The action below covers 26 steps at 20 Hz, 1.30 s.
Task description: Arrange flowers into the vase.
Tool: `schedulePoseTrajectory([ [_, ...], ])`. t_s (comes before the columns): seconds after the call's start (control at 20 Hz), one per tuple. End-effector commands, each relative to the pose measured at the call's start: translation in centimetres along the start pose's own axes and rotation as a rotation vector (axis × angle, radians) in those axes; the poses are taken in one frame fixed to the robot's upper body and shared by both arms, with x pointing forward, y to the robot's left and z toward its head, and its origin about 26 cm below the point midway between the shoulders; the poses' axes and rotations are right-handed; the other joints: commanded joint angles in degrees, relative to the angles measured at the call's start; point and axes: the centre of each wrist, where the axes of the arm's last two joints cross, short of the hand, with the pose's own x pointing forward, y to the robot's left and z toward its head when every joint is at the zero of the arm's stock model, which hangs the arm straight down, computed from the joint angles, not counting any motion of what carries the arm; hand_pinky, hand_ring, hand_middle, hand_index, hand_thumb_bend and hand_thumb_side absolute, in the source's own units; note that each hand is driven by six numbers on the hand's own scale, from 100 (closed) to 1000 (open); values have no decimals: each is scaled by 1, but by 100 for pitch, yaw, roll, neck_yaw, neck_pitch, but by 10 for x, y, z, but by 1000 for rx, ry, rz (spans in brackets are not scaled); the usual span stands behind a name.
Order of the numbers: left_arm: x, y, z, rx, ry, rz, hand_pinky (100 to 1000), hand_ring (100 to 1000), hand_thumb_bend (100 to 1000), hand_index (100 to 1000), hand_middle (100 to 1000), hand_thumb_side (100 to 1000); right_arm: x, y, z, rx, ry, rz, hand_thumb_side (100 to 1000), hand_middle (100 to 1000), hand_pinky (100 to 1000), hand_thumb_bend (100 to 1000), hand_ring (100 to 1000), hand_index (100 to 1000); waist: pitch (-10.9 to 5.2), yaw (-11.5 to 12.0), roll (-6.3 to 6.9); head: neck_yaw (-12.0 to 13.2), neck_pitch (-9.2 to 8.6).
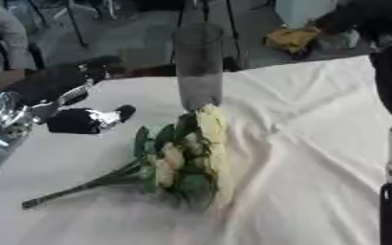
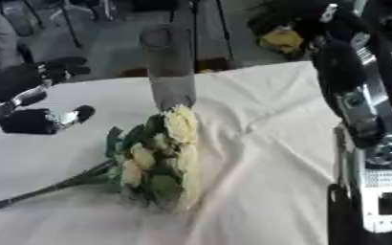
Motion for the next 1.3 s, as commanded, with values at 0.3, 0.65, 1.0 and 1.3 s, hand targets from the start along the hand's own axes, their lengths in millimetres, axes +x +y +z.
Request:
schedulePoseTrajectory([
  [0.3, -15, 11, 12, -131, 48, -54, 884, 955, 808, 1000, 993, 1000, 5, -4, -7, 7, -32, 11, 1000, 604, 737, 215, 715, 820, -78, 4, 6, -24, -92],
  [0.65, -15, 7, 17, -260, 64, -61, 891, 955, 610, 1000, 990, 966, 5, -4, -7, 5, -30, 12, 1000, 602, 737, 212, 714, 819, -59, -8, 0, -20, -118],
  [1.0, -11, 2, 22, -400, 62, -93, 880, 943, 516, 1000, 977, 890, 5, -4, -8, 4, -34, 11, 1000, 601, 737, 208, 713, 818, -28, -23, -5, -17, -145],
  [1.3, 0, 9, 22, -466, 70, -132, 873, 931, 463, 1000, 965, 845, 5, -5, -9, -5, -39, 10, 1000, 602, 736, 204, 717, 818, -15, -26, -16, -22, -166],
])
